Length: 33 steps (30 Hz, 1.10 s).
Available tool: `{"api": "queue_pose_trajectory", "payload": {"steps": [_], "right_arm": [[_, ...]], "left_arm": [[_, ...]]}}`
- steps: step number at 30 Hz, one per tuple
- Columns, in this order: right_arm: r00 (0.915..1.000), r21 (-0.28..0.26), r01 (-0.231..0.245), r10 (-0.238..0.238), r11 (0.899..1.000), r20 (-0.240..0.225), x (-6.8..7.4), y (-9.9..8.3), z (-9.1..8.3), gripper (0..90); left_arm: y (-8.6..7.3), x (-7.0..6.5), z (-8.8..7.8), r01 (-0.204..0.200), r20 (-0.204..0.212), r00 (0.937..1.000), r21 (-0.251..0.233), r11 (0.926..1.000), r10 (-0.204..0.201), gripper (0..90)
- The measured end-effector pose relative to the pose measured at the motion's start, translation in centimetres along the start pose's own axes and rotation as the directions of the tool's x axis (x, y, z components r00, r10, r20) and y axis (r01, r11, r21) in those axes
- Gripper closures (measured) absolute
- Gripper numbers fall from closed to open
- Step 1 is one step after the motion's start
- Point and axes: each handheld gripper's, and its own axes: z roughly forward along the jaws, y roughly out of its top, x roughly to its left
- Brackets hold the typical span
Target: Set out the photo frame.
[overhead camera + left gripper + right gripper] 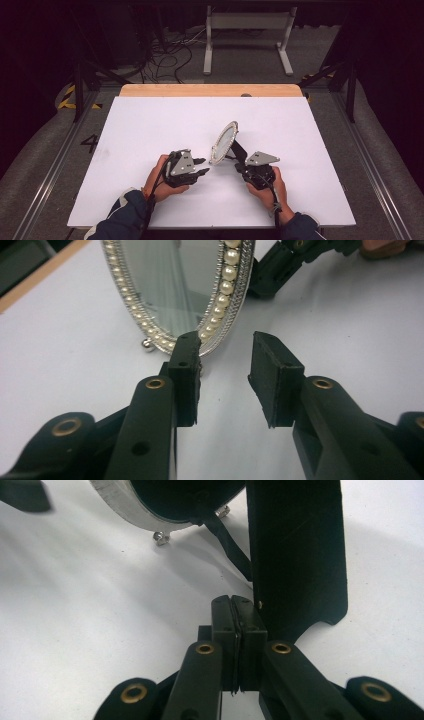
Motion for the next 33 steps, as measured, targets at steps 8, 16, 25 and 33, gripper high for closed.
{"api": "queue_pose_trajectory", "payload": {"steps": [8, 16, 25, 33], "right_arm": [[0.9999, -0.006, -0.006, 0.006, 1.0, 0.016, -0.6, -0.1, 0.1, 90.0], [0.9993, -0.011, -0.023, 0.023, 1.0, 0.028, -1.2, -0.1, 0.3, 90.0], [0.9999, -0.072, -0.012, 0.011, 0.997, -0.009, -0.4, 0.4, -0.5, 80.1], [0.9991, -0.107, -0.007, 0.002, 0.994, -0.043, 1.1, 1.1, -0.7, 70.5]], "left_arm": [[-2.4, -0.4, -2.1, 0.065, -0.043, 0.997, 0.027, 0.9975, -0.064, 50.5], [-4.2, -0.4, -4.2, 0.111, -0.07, 0.9919, 0.056, 0.9923, -0.107, 40.6], [-6.5, 0.0, -6.3, 0.172, -0.157, 0.9748, 0.074, 0.9824, -0.158, 28.7], [-7.0, 0.5, -6.7, 0.198, -0.194, 0.9641, 0.074, 0.9773, -0.181, 24.8]]}}
